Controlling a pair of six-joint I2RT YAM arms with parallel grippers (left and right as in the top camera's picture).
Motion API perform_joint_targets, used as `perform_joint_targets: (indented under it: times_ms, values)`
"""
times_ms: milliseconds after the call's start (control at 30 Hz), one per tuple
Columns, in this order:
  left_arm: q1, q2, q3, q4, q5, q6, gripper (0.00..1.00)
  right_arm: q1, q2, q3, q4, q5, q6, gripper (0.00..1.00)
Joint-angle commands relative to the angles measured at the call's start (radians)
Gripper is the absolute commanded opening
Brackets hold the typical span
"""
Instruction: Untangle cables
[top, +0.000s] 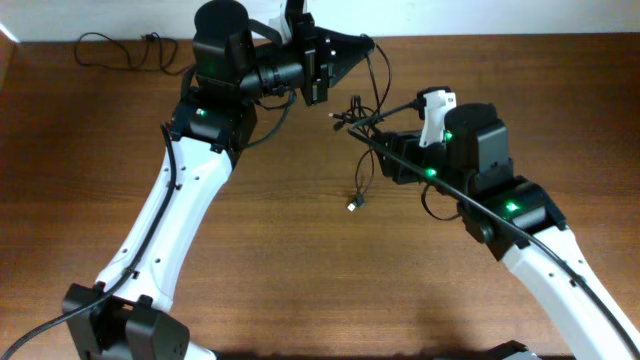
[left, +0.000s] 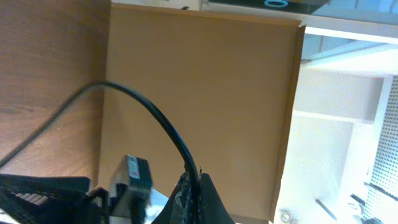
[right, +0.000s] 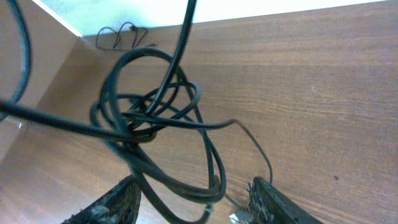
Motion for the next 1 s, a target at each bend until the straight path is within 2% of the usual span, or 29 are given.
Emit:
perform_joint_targets:
  times_ms: [0,67,133,200,333,467,600,667,700,767,867,967]
  values:
    - [-0.010,-0.018,0.008,0.018,0.015,-0.049,0.00,0.005,0.035,0.008,0.037,0.059,-0.003,0.56]
    - [-0.010,-0.018,0.008,0.018,0.016,-0.051,0.00,0.005,0.055,0.008,0.037,0.167,0.029,0.53]
    - [-0.010,-0.018,0.008,0.017,0.021,-0.051,0.00,0.003,0.066,0.008,0.036,0.296,0.090,0.41]
    - [-0.010,-0.018,0.008,0.017,0.051,-0.051,0.00,0.002,0.067,0.008,0.039,0.413,0.130,0.35]
    - [-0.010,-0.018,0.008,0.017,0.138,-0.058,0.00,0.002,0.067,0.008,0.083,0.475,0.129,0.34]
    - [-0.010,-0.018,0.008,0.017,0.164,-0.059,0.00,0.003,0.067,0.008,0.175,0.376,0.160,0.35]
    - [-0.010,-0.018,0.008,0.018,0.189,-0.063,0.00,0.002,0.067,0.008,0.287,0.346,0.202,0.42]
    - [-0.010,-0.018,0.008,0.018,0.209,-0.067,0.00,0.002,0.079,0.008,0.314,0.386,0.204,0.43]
    - [-0.010,-0.018,0.008,0.018,0.228,-0.074,0.00,0.002,0.090,0.008,0.308,0.437,0.205,0.38]
    - [-0.006,-0.018,0.008,0.017,0.259,-0.072,0.00,-0.022,0.111,0.008,0.259,0.512,0.277,0.20]
    - [0.039,-0.018,0.008,0.016,0.275,-0.068,0.00,-0.144,0.109,0.008,0.169,0.433,0.334,0.04]
    - [0.089,-0.018,0.008,-0.020,0.275,-0.029,0.00,-0.234,0.094,0.008,0.105,0.359,0.330,0.04]
